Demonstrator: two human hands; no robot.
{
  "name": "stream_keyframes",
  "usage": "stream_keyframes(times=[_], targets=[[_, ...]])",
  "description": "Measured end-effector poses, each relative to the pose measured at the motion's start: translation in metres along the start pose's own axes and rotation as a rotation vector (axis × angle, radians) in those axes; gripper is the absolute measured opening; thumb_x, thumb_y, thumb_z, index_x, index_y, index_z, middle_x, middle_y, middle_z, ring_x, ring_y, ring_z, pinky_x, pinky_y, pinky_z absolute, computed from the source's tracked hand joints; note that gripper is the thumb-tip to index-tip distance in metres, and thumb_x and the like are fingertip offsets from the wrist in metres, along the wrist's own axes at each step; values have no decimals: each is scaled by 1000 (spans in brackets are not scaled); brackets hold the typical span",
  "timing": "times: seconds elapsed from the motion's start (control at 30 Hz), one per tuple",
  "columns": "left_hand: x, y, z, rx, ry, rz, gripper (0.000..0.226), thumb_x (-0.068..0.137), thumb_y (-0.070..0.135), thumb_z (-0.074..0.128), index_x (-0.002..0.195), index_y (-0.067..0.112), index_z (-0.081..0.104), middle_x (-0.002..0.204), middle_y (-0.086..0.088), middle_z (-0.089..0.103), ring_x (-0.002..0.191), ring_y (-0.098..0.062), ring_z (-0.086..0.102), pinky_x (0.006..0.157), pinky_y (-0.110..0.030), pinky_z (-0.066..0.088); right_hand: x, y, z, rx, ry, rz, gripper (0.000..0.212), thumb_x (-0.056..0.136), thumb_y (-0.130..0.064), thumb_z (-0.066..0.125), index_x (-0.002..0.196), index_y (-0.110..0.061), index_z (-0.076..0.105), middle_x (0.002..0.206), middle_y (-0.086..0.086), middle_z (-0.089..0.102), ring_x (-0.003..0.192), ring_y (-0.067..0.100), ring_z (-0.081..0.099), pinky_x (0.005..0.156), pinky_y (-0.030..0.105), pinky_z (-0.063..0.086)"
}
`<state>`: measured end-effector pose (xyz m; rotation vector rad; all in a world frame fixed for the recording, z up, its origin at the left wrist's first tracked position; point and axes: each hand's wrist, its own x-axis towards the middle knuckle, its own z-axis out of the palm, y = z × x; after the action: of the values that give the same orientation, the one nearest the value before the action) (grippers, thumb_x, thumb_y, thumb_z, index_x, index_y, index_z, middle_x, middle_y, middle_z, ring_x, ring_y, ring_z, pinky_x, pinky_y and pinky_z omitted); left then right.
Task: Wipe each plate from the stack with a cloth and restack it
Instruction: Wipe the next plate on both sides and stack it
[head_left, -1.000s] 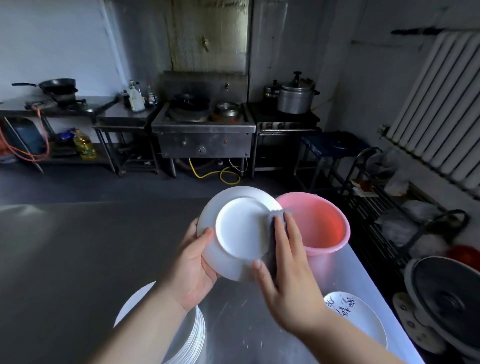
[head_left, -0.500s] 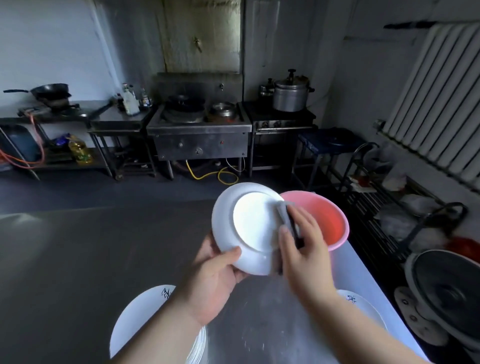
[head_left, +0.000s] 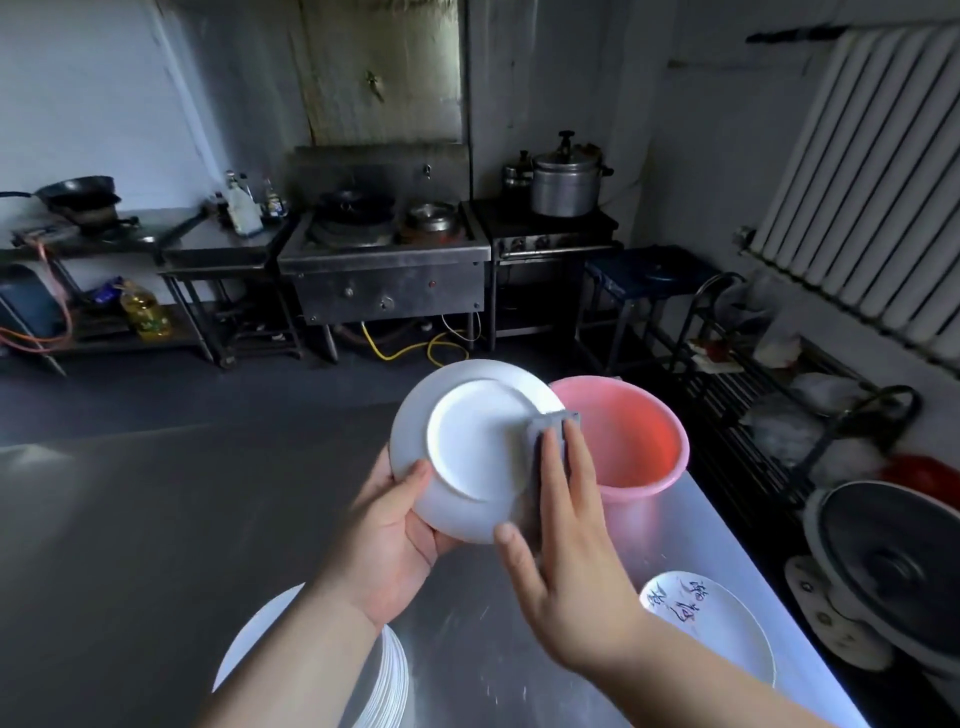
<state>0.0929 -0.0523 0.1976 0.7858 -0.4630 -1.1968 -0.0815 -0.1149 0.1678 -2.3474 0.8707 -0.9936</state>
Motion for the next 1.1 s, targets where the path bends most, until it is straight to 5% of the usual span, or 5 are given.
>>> stream_keyframes(times=[0.23,0.4,0.7,0.93,1.1], targets=[[3,-12,17,-66,-7,54,50,100,14,46,149,24,50,143,-11,64,125,-31,67,84,-49,62,65,20,-34,-16,46,113,70,107,-53,41,167,-20,24,172,-12,17,155,-4,12,115,1,6],[3,-28,27,-27,-51,48,50,102,10,52,149,25,47,144,-16,62,119,-35,68,77,-44,58,0,7,11,252,100,185,83,104,-59,35,168,-19,2,175,-9,-14,160,5,-10,131,34,10],[15,1,39,-52,-8,-33,44,96,27,56,139,19,59,135,-13,69,114,-28,72,75,-43,63,64,23,-44,338,283,207,36,107,-23,57,142,-24,64,145,-24,56,139,-2,47,113,45,48],[5,-41,57,14,102,54,36,106,7,46,137,22,57,129,-11,73,112,-26,74,84,-37,62,13,-16,4,-104,-4,188,84,102,-64,3,166,-10,-4,172,11,-22,156,27,-31,129,43,-14],[6,-62,72,-36,93,17,36,109,7,42,138,22,57,131,-14,72,109,-27,74,76,-34,63,32,25,-10,-142,59,318,82,102,-58,-4,163,-8,19,173,12,3,160,24,-15,129,43,-12]])
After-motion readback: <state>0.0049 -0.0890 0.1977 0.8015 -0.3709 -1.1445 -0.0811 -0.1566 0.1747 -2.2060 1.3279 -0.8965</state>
